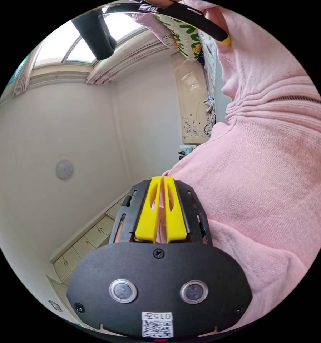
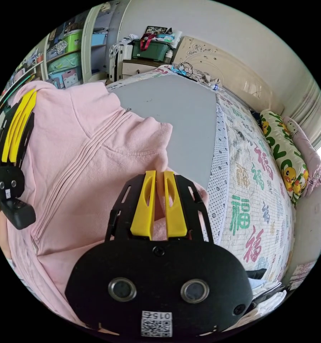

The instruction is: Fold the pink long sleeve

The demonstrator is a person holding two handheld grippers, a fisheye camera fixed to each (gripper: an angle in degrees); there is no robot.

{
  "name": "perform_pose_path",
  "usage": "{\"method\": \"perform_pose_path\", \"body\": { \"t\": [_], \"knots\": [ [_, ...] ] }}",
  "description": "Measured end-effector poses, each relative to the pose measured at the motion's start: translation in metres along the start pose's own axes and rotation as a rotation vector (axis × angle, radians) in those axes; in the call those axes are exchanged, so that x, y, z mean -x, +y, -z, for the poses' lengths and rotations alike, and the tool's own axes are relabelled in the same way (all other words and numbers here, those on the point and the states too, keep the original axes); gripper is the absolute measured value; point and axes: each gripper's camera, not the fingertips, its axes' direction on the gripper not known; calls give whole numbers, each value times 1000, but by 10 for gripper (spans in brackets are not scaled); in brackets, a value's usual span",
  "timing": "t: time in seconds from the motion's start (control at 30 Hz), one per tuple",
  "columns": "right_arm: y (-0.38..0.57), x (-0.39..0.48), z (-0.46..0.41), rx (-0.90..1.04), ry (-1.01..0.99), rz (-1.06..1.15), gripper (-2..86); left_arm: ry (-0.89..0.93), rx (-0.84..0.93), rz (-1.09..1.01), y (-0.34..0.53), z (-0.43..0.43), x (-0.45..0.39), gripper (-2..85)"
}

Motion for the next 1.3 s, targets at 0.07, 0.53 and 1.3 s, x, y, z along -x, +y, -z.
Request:
{"method": "perform_pose_path", "body": {
  "t": [0.07,0.53,1.3],
  "knots": [
    [-1,-1,3,-1,-8,-4,49,106,47,20,23,-41,-21,3],
    [9,-1,47,-107,37,5,30,1134,402,743,242,-361,-100,4],
    [379,-3,342,-464,-251,136,43,1527,-248,1063,678,-193,-6,2]
  ]
}}
